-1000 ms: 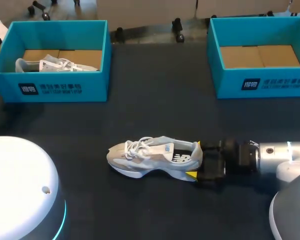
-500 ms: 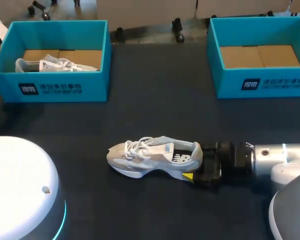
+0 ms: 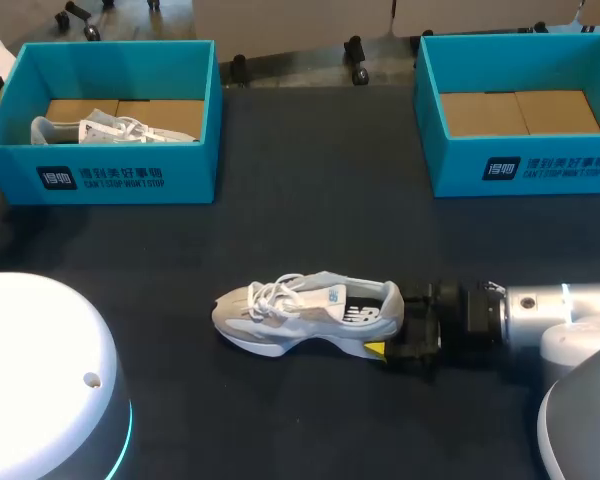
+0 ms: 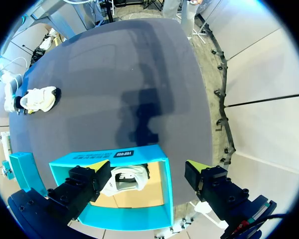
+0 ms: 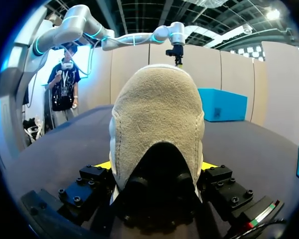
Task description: Take the shoe out of the shoebox, open the shoe tongue, remove and reinsert the insole, then place the shoe into the shoebox
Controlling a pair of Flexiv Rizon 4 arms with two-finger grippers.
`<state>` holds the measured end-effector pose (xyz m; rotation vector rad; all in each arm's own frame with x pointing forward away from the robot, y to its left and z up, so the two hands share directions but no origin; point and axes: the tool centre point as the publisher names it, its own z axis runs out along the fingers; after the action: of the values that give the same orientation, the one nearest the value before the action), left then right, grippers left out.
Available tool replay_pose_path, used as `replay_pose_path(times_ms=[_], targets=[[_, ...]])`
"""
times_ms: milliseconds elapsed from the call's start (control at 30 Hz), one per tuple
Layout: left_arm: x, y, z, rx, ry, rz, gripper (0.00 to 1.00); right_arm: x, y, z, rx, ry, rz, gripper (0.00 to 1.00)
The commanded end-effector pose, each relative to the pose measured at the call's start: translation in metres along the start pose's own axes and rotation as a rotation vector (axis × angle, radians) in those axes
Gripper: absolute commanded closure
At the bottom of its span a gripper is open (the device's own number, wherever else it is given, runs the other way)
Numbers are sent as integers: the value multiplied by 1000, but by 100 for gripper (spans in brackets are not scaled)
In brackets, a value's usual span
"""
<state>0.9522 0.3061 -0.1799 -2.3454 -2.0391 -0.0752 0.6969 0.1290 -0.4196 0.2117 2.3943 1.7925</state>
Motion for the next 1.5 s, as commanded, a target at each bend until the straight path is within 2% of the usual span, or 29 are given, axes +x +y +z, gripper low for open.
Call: replay_pose_path(times_ms=[33,667,1433,1500], targets=[[0,-1,0,-2,2,0,0,-3,-2,0,-11,26,-8,100],[0,-1,0,-2,2,0,0,-12,2,-2,8,106,-29,100],[0,-1,0,-2,2,0,0,-9,2,-1,10,92,-13,100],[-4,-11,-16,3,-41,-1,0,-9,2,-1,10,92,-13,100]])
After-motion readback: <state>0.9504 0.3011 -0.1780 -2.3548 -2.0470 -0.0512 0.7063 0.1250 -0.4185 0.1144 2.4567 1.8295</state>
